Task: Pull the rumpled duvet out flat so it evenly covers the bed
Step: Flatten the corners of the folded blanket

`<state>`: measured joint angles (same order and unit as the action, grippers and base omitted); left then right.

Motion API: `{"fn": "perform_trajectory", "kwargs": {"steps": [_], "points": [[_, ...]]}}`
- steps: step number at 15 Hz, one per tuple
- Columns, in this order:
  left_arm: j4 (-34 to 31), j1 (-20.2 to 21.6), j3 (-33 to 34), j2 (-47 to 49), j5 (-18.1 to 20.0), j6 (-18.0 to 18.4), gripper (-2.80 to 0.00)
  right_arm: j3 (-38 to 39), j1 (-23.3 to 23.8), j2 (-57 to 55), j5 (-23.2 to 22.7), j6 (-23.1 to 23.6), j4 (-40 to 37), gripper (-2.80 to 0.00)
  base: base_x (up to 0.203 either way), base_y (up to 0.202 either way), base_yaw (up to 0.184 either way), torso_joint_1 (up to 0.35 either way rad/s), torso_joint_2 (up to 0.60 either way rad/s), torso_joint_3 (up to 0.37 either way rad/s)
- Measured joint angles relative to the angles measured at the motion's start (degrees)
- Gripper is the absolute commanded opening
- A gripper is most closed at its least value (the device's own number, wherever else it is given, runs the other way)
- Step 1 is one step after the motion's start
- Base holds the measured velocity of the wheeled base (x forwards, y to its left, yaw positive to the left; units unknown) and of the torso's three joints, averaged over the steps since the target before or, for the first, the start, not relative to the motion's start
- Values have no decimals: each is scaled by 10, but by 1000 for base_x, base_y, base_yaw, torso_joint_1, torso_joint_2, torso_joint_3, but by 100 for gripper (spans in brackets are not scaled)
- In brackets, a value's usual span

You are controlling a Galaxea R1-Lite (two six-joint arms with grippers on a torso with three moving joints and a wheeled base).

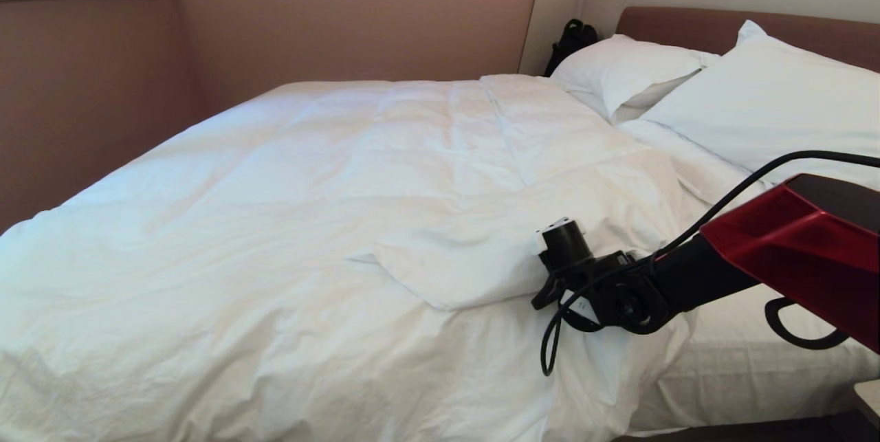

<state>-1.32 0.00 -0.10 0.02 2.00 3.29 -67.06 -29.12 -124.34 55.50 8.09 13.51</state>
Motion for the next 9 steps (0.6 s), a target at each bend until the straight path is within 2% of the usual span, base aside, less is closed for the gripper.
{"fn": "perform_trajectory", "kwargs": {"steps": [6, 9], "points": [[0, 0, 0, 0, 0, 0, -280, 11, -14, 18, -8, -7, 0, -280, 0, 0, 0, 0, 0, 0], [0, 0, 0, 0, 0, 0, -280, 30, -37, 47, -11, -8, 0, -280, 0, 0, 0, 0, 0, 0]]}}
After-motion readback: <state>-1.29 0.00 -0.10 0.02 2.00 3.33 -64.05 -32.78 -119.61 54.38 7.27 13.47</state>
